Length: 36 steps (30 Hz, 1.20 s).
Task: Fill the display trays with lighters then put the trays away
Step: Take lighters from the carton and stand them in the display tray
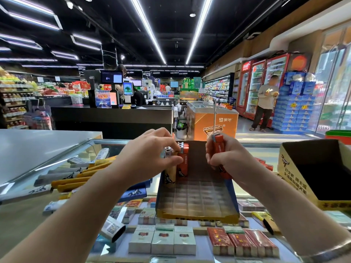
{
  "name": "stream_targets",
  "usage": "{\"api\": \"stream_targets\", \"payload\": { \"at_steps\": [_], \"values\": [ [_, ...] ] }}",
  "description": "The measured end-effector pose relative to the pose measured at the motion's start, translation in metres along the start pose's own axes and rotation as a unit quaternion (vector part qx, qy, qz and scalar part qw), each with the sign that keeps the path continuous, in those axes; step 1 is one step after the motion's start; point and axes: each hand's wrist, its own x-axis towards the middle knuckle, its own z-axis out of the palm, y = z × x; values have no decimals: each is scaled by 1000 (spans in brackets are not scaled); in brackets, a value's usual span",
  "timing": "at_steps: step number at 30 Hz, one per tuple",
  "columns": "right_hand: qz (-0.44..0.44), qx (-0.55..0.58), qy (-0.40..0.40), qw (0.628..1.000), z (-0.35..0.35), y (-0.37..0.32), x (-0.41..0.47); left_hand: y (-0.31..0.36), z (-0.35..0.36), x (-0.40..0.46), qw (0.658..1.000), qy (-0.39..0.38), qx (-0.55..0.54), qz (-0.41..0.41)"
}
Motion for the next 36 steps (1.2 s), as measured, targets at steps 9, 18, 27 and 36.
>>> {"api": "stream_targets", "payload": {
  "at_steps": [9, 18, 27, 36],
  "values": [
    [30, -28, -187, 981, 8, -2, -5, 29, 10, -2, 983, 70, -153, 78],
    [10, -14, -184, 983, 8, -7, -5, 27, 12, 1, 968, 66, -235, 57],
    [-34, -29, 161, 986, -4, 0, 1, 17, 12, 2, 959, 200, -203, 0],
    [135, -44, 75, 987, -7, 24, 7, 18, 21, -1, 978, 188, -80, 44]
  ]
}}
